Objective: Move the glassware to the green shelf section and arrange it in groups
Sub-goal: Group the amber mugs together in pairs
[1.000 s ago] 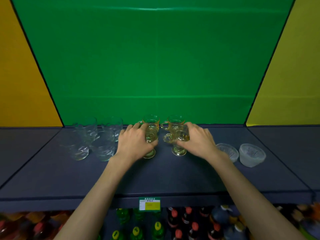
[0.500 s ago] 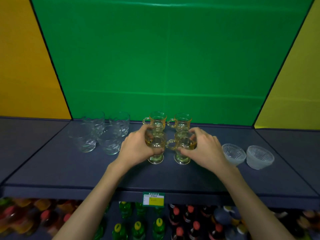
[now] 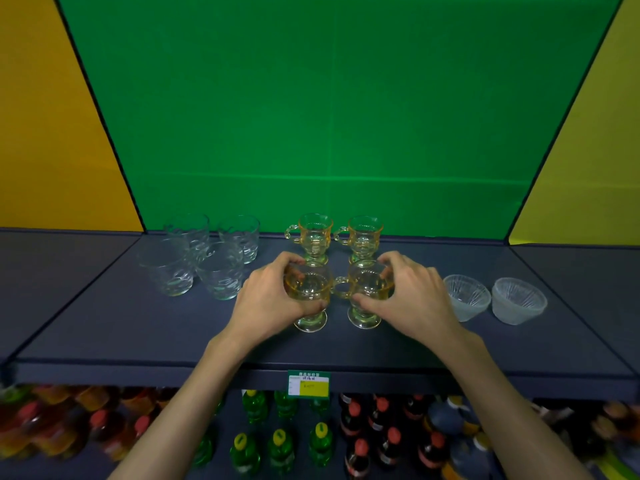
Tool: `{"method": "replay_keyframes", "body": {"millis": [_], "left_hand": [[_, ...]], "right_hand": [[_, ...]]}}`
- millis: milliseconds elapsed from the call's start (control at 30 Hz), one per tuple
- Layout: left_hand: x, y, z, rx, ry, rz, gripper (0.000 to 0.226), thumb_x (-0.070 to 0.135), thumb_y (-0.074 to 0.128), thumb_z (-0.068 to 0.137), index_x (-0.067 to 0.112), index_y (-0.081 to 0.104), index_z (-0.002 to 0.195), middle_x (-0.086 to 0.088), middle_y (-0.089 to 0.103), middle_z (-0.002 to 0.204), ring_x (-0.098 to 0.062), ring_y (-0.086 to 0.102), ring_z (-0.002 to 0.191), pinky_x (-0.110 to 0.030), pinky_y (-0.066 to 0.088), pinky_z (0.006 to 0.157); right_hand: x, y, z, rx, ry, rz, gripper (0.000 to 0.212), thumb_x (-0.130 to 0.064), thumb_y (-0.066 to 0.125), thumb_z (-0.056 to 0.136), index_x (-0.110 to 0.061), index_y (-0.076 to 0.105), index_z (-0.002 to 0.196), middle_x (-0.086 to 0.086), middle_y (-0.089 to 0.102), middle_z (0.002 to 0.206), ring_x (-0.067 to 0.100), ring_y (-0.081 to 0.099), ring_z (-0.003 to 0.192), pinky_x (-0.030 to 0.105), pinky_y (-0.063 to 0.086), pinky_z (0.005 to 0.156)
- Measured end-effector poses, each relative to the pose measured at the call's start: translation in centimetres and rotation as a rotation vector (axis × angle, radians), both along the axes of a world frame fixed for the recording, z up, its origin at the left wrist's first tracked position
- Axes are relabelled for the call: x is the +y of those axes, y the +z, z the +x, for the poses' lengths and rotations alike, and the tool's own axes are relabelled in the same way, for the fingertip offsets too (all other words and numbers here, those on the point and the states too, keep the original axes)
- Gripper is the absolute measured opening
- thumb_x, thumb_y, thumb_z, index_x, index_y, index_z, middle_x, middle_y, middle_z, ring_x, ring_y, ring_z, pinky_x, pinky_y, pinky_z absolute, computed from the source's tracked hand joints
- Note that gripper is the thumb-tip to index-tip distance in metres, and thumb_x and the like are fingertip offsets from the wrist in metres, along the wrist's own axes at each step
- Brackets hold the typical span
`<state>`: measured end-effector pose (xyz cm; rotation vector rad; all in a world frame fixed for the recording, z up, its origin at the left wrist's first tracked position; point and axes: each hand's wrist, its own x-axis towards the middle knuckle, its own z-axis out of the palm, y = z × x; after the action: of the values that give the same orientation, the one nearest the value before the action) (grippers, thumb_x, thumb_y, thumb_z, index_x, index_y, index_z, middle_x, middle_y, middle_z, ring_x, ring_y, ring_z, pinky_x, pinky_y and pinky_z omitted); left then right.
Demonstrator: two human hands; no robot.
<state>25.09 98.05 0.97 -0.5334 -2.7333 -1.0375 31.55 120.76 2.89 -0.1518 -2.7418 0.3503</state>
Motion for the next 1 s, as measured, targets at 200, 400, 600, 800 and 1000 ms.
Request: {"method": "replay_keyframes", "body": {"millis": [200,400,600,800,1000], "left_hand": [[-0.3,0.5,-0.2,-0.003,-0.003,-0.027,0.075,0.056,0.09,0.059,0.038,0.056,0.123,0.016,0.069,0.103,-0.012,0.065,0.096,-0.037,0.054,0.086],[-0.5,0.5,-0.2,-0.017,-0.02,-0.026,0.08,0.061,0.089,0.059,0.039,0.054,0.127,0.016,0.068,0.105,-0.012,0.065,0.099,-0.039,0.055,0.089],[-0.7,2.5,0.1,0.066,-0.033,-0.001,0.085,0.091,0.044,0.068,0.038,0.052,0.134,0.013,0.066,0.119,-0.012,0.064,0.107,-0.04,0.054,0.092],[0.2,5.7,-2.8,0.245,0.044,-0.227,0.073,0.077,0.046,0.078,0.03,0.058,0.133,0.0,0.066,0.127,-0.028,0.062,0.118,-0.043,0.05,0.093],[2.4,6.7,-7.3,0.257,0.031,-0.533,0.073,0.068,0.055,0.086,0.025,0.051,0.145,-0.008,0.062,0.133,-0.033,0.058,0.123,-0.046,0.045,0.1]], "right_hand": [[-0.4,0.0,0.3,0.006,-0.003,0.01,0.081,-0.077,0.06,0.075,-0.022,0.048,0.134,-0.007,0.065,0.117,0.017,0.061,0.107,0.038,0.04,0.098],[-0.6,0.2,0.5,0.007,-0.011,0.043,0.084,-0.083,0.057,0.072,-0.024,0.05,0.13,-0.009,0.066,0.112,0.017,0.062,0.105,0.038,0.041,0.096],[-0.4,1.1,0.7,0.002,-0.012,0.046,0.088,-0.091,0.039,0.075,-0.023,0.053,0.129,-0.004,0.066,0.117,0.021,0.062,0.107,0.039,0.042,0.096],[0.6,2.6,-1.1,0.071,0.006,0.048,0.066,-0.071,0.037,0.093,-0.019,0.055,0.13,0.0,0.065,0.12,0.024,0.062,0.107,0.039,0.048,0.088],[1.8,4.4,-5.4,0.034,0.072,0.12,0.056,-0.059,0.048,0.096,-0.018,0.052,0.135,0.004,0.061,0.13,0.027,0.062,0.113,0.041,0.05,0.088]]}}
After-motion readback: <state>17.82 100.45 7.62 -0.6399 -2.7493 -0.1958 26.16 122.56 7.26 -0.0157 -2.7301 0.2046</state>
